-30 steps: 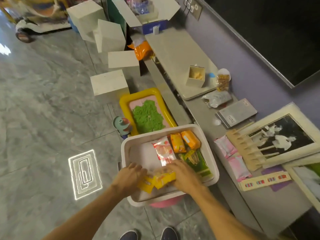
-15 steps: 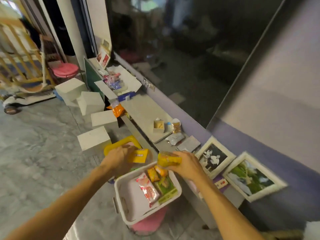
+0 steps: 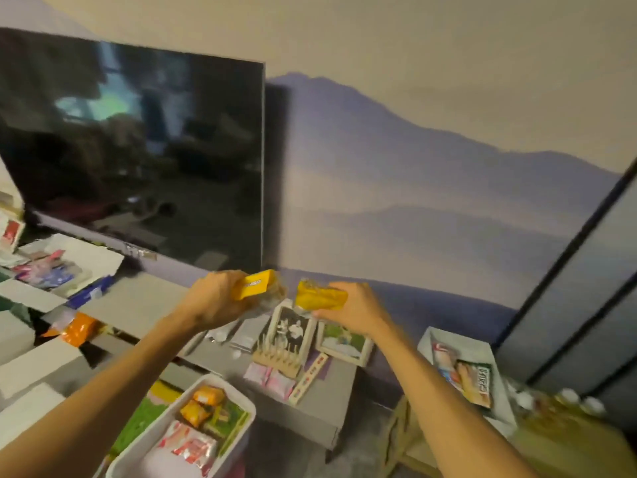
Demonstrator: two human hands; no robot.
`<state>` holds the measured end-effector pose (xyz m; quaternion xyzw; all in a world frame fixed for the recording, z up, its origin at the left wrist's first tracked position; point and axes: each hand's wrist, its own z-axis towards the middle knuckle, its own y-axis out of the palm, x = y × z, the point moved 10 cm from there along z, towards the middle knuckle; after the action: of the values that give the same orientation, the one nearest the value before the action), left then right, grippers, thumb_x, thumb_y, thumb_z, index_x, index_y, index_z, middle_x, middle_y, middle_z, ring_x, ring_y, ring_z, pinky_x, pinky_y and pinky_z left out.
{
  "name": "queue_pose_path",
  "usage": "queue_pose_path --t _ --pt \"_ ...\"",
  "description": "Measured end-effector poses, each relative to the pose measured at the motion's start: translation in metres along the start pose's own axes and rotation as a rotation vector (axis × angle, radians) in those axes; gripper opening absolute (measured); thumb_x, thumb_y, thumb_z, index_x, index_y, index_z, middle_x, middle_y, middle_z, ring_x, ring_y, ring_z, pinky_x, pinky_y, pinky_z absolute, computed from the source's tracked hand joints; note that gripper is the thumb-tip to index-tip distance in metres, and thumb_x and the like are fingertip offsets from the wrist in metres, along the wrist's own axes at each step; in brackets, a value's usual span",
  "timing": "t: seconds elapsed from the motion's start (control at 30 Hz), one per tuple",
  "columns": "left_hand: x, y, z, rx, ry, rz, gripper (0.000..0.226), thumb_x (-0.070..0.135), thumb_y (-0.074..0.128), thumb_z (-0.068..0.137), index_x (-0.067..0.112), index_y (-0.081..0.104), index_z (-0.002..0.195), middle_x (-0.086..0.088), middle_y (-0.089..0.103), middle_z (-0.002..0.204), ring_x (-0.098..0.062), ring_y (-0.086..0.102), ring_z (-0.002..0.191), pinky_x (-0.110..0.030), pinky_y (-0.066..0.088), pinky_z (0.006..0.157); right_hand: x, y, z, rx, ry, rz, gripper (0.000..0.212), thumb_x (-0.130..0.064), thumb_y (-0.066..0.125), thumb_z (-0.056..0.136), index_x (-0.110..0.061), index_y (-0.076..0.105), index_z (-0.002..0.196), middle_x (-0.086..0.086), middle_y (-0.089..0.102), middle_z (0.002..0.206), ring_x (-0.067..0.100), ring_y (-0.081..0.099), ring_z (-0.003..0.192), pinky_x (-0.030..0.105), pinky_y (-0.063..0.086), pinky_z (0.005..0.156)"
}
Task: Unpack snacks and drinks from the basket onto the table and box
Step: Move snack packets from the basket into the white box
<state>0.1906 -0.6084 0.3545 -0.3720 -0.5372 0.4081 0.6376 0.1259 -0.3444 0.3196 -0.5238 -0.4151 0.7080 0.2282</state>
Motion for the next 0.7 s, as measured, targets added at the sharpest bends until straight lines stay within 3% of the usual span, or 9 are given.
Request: queue_pose_path --t 0.1,0.23,0.3,0.4,0.53,0.7 --pt "0.089 0.038 0.020 -0.059 0.101 0.013 0.071 0.091 0.047 0.057 0.029 0.060 0.087 0.003 0.074 0.089 -0.027 0.071 0.080 -0.038 0.055 0.069 0.064 -0.063 -0.050 0.076 0.088 -0.007 0.073 -0.064 0.090 0.070 -0.025 0.073 0.129 -0.003 0.078 0.117 0.016 0.073 0.106 0.036 0.059 0.089" --pt "0.202 0.107 0.035 -0.126 0.200 0.030 0.072 0.093 0.052 0.059 0.031 0.061 0.094 0.004 0.076 0.096 -0.028 0.073 0.087 -0.039 0.056 0.071 0.184 -0.133 -0.131 0.142 0.253 -0.092 0.082 -0.081 0.081 0.061 -0.031 0.073 0.125 -0.007 0.079 0.113 0.016 0.074 0.102 0.040 0.061 0.085" --pt "0.251 0.145 0.039 -0.169 0.220 0.032 0.064 0.083 0.062 0.065 0.032 0.062 0.103 0.003 0.076 0.105 -0.025 0.072 0.092 -0.038 0.057 0.075 0.243 -0.164 -0.170 0.144 0.341 -0.125 0.077 -0.081 0.080 0.061 -0.030 0.075 0.118 -0.008 0.079 0.106 0.015 0.074 0.098 0.040 0.060 0.083" --pt "0.318 0.198 0.039 -0.261 0.260 0.009 0.049 0.055 0.079 0.083 0.030 0.062 0.121 0.002 0.073 0.119 -0.018 0.069 0.097 -0.032 0.052 0.079 0.302 -0.200 -0.220 0.103 0.424 -0.145 0.055 -0.064 0.089 0.068 -0.028 0.079 0.108 -0.007 0.080 0.099 0.013 0.074 0.092 0.035 0.059 0.080" --pt "0.380 0.251 0.048 -0.327 0.303 0.023 0.049 0.050 0.078 0.087 0.028 0.058 0.126 0.002 0.070 0.124 -0.019 0.069 0.103 -0.031 0.055 0.085 0.365 -0.216 -0.243 0.094 0.499 -0.143 0.047 -0.069 0.088 0.064 -0.034 0.076 0.094 -0.008 0.079 0.094 0.013 0.074 0.086 0.036 0.060 0.074" --pt "0.419 0.314 0.081 -0.442 0.309 0.040 0.035 0.048 0.074 0.092 0.032 0.058 0.117 0.010 0.067 0.112 -0.014 0.064 0.092 -0.027 0.050 0.078 0.431 -0.200 -0.226 0.056 0.566 -0.115 0.060 -0.068 0.088 0.066 -0.027 0.076 0.108 -0.006 0.078 0.100 0.015 0.072 0.087 0.035 0.060 0.075"
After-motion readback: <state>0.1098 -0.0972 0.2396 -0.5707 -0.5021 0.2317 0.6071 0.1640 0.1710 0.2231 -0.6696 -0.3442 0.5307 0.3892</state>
